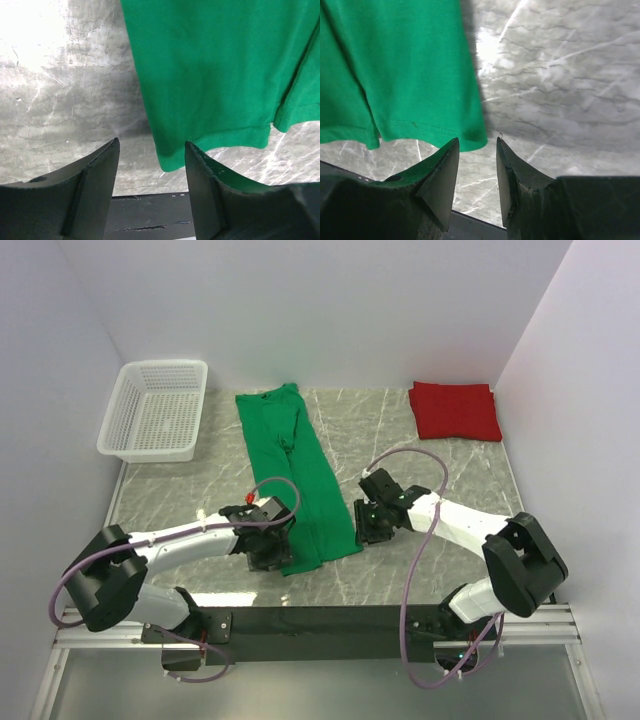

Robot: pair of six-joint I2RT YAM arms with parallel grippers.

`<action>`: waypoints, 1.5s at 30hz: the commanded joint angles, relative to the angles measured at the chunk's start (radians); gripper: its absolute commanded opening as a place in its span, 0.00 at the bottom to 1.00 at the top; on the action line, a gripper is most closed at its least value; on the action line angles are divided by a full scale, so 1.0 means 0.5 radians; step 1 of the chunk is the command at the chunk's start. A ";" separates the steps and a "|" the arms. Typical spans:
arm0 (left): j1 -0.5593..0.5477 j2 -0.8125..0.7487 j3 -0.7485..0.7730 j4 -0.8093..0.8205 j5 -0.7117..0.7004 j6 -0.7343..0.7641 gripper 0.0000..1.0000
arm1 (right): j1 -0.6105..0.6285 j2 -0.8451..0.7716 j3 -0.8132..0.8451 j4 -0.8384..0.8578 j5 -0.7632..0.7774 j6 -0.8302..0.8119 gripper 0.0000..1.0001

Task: Fold and stack the t-shirts
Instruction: Fold the tshirt

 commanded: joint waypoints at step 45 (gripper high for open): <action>-0.438 0.015 -0.003 -0.286 0.545 0.005 0.01 | 0.188 -0.239 -0.152 -0.657 -0.295 -0.080 0.00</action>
